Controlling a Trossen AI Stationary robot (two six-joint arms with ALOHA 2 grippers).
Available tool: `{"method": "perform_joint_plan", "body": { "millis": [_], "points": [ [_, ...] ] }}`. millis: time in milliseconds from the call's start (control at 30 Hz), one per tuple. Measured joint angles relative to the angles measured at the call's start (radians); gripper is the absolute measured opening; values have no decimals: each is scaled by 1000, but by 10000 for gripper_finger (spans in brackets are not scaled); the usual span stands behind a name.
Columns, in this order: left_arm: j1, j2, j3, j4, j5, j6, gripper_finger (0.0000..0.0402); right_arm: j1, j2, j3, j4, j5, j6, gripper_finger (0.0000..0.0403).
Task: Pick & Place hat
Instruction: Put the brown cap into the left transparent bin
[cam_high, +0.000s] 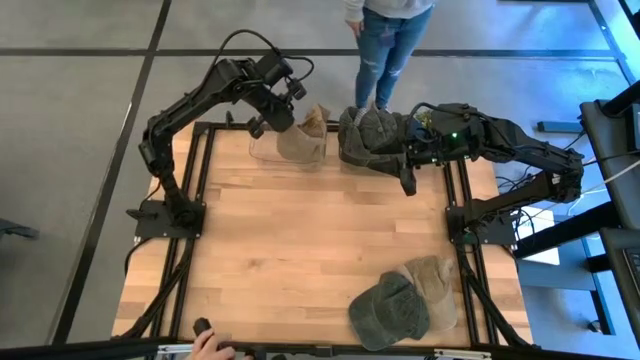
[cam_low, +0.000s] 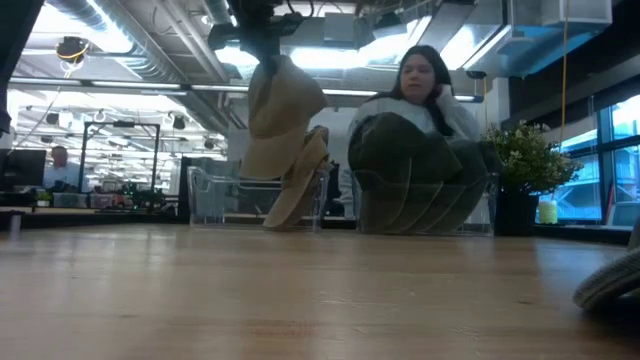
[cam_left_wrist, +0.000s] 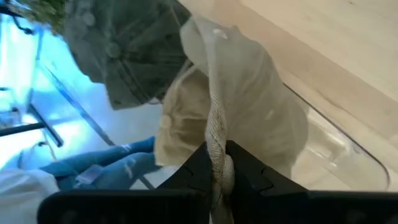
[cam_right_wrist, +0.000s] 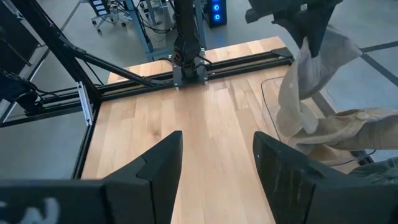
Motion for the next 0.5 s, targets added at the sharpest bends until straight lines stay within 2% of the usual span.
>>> {"method": "perform_joint_plan", "body": {
  "millis": [167,333,500],
  "points": [
    [-1,-1,-29,-8,-3,0,26,0,0,0,-12,0,0,197],
    [0,0,-115,10,-87,76,26,0,0,0,-49,0,0,197],
    [-3,1,-175,52,-103,94,26,0,0,0,-52,0,0,197]
  ]
}}
